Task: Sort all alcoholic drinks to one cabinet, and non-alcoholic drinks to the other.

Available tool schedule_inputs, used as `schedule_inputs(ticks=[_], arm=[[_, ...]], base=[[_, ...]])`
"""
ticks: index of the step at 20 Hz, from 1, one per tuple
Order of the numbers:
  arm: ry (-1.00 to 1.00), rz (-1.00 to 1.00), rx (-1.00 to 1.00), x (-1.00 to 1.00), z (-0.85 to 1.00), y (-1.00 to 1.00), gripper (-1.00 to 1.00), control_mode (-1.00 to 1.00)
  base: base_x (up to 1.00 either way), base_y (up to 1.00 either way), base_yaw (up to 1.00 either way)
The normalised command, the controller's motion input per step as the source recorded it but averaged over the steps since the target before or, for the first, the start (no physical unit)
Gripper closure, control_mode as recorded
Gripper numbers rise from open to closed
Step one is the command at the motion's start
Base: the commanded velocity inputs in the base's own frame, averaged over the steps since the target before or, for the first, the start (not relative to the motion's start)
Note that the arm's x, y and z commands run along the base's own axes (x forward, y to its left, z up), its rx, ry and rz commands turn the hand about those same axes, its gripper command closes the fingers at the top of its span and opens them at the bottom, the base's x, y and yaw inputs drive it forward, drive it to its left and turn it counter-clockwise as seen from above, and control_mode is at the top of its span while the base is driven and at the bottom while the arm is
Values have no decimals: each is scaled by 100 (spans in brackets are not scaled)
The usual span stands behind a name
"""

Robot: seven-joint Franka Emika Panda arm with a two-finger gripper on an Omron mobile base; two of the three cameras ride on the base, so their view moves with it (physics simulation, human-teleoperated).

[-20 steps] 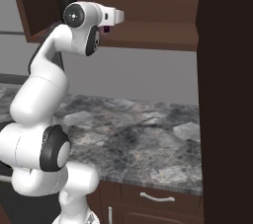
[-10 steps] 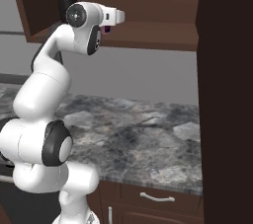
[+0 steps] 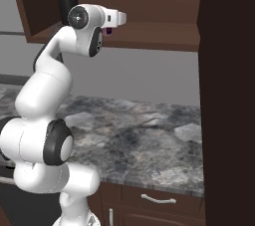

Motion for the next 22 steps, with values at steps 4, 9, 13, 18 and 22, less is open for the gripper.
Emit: schedule_inputs(ticks=[4,9,13,18,22], arm=[[0,0,0,13,-12,0,100,-100],[0,0,-1,7,-16,0,100,-100],[0,0,-1,2,-13,0,-100,-100],[0,0,0,0,0,0,-100,-100],[0,0,0,-23,0,5,-100,-100]], base=[[0,0,0],[0,0,0],[0,0,0],[0,0,0],[0,0,0]])
